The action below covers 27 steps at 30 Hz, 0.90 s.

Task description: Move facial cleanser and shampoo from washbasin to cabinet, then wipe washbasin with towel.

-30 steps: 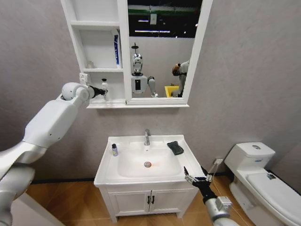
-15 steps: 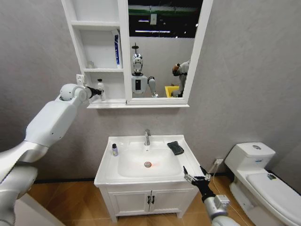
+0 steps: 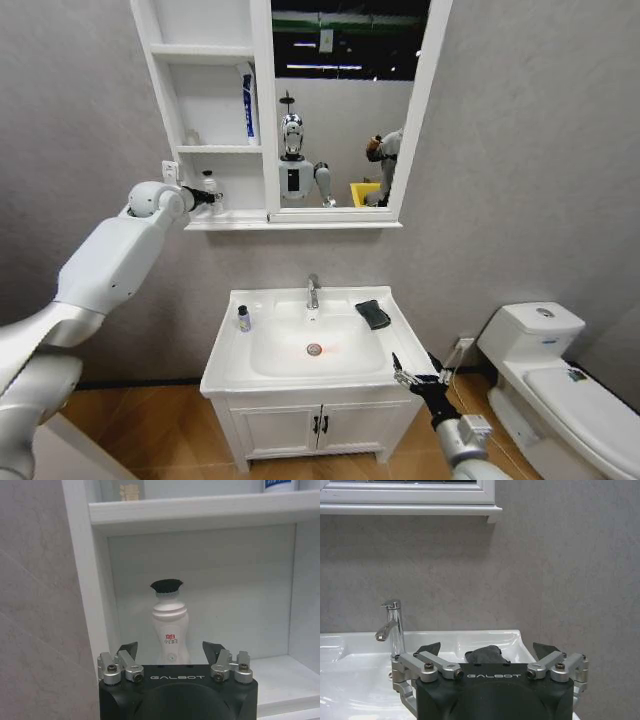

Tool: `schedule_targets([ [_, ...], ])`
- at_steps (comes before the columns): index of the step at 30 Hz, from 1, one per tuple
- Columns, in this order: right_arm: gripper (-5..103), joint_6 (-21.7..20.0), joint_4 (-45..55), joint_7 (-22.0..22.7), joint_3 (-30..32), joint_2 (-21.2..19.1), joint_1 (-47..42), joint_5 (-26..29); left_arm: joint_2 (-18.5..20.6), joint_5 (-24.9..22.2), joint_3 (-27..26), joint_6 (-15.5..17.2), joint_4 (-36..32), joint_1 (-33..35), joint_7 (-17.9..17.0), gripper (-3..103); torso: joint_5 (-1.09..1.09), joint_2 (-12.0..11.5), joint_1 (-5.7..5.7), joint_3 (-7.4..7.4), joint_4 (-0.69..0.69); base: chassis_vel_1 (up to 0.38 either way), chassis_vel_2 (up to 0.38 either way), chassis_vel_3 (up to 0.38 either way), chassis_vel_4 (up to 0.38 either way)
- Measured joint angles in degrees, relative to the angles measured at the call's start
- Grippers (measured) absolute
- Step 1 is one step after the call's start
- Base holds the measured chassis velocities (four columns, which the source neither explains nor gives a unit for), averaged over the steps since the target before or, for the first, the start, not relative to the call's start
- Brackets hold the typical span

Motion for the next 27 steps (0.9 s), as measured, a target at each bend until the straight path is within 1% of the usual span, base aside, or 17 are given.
schedule_targets([
  [2, 100, -0.01, 0.00, 0.00, -0.09, 0.05, 0.07, -0.05, 0.76, -0.58, -0.87, -0.21, -1.98, 1.33, -0.90, 78, 0.00, 0.00, 0.00, 0.00, 0.00, 0.000, 0.000, 0.000, 0.000],
  [4, 100, -0.20, 0.00, 0.03, -0.47, 0.26, 0.45, -0.24, 3.38, -1.57, -3.98, -0.61, -9.50, 6.25, -3.17, 84, -0.01, 0.00, 0.00, 0.00, 0.00, 0.000, 0.000, 0.000, 0.000],
  [5, 100, -0.20, 0.00, 0.03, -0.47, 0.26, 0.45, -0.24, 3.38, -1.57, -3.98, -0.61, -9.50, 6.25, -3.17, 84, -0.01, 0.00, 0.00, 0.00, 0.00, 0.000, 0.000, 0.000, 0.000],
  [7, 100, -0.65, 0.01, 0.08, -0.87, 0.29, 0.81, -0.39, 6.36, -2.69, -7.64, -1.97, -18.31, 13.34, -5.47, 94, 0.00, 0.01, -0.01, -0.01, 0.02, 0.000, 0.000, 0.000, 0.000],
  [8, 100, -0.65, 0.01, 0.08, -0.87, 0.29, 0.81, -0.39, 6.36, -2.69, -7.64, -1.97, -18.31, 13.34, -5.47, 94, 0.00, 0.01, -0.01, -0.01, 0.02, 0.000, 0.000, 0.000, 0.000],
  [11, 100, -1.10, 0.18, 0.14, -1.15, 0.03, 1.08, -0.66, 10.49, -6.79, -12.91, -5.20, -30.73, 26.10, -7.86, 100, -0.03, 0.01, -0.01, 0.00, 0.02, 0.000, 0.000, 0.000, 0.000],
  [12, 100, -1.10, 0.18, 0.14, -1.15, 0.03, 1.08, -0.66, 10.49, -6.79, -12.91, -5.20, -30.73, 26.10, -7.86, 100, -0.03, 0.01, -0.01, 0.00, 0.02, 0.000, 0.000, 0.000, 0.000],
  [15, 100, -1.27, 0.24, 0.18, -1.18, 0.22, 1.13, -0.90, 11.94, -6.40, -15.18, -11.40, -43.36, 40.56, -11.04, 100, 0.02, 0.01, -0.02, -0.02, 0.00, 0.000, 0.000, 0.000, 0.000],
  [16, 100, -1.27, 0.24, 0.18, -1.18, 0.22, 1.13, -0.90, 11.94, -6.40, -15.18, -11.40, -43.36, 40.56, -11.04, 100, 0.02, 0.01, -0.02, -0.02, 0.00, 0.000, 0.000, 0.000, 0.000],
  [18, 100, -1.28, 0.19, 0.25, -1.13, 0.61, 1.06, -1.21, 9.62, 0.68, -15.56, -17.78, -46.84, 51.88, -11.70, 103, -0.02, 0.01, -0.02, -0.01, -0.03, 0.000, 0.000, 0.000, 0.000],
  [19, 100, -1.28, 0.19, 0.25, -1.13, 0.61, 1.06, -1.21, 9.62, 0.68, -15.56, -17.78, -46.84, 51.88, -11.70, 103, -0.02, 0.01, -0.02, -0.01, -0.03, 0.000, 0.000, 0.000, 0.000],
  [20, 100, -1.28, 0.13, 0.26, -1.13, 0.69, 1.07, -1.30, 8.66, 3.83, -15.61, -20.16, -46.54, 54.67, -10.71, 100, -0.01, 0.01, -0.02, -0.01, -0.01, 0.000, 0.000, 0.000, 0.000],
  [21, 100, -1.28, 0.05, 0.27, -1.15, 0.84, 1.12, -1.40, 5.99, 10.24, -15.67, -24.21, -44.43, 59.43, -9.03, 99, 0.03, 0.01, -0.02, -0.01, 0.00, 0.000, 0.000, 0.000, 0.000],
  [22, 100, -1.28, 0.05, 0.27, -1.15, 0.84, 1.12, -1.40, 5.99, 10.24, -15.67, -24.21, -44.43, 59.43, -9.03, 99, 0.03, 0.01, -0.02, -0.01, 0.00, 0.000, 0.000, 0.000, 0.000],
  [23, 100, -1.28, 0.02, 0.28, -1.17, 0.90, 1.13, -1.41, 3.10, 14.80, -15.79, -26.29, -41.87, 62.49, -8.20, 98, -0.02, 0.01, -0.01, 0.00, 0.00, 0.000, 0.000, 0.000, 0.000],
  [25, 100, -1.27, 0.01, 0.28, -1.10, 0.86, 1.02, -1.35, -1.55, 19.32, -15.97, -27.98, -36.82, 65.63, -7.81, 97, 0.00, 0.01, -0.01, 0.00, 0.00, 0.000, 0.000, 0.000, 0.000],
  [27, 100, -1.26, -0.03, 0.29, -1.00, 0.77, 0.97, -1.27, -3.30, 20.60, -15.97, -28.36, -34.63, 66.25, -7.40, 97, -0.02, 0.00, -0.01, 0.01, 0.00, 0.000, 0.000, 0.000, 0.000],
])
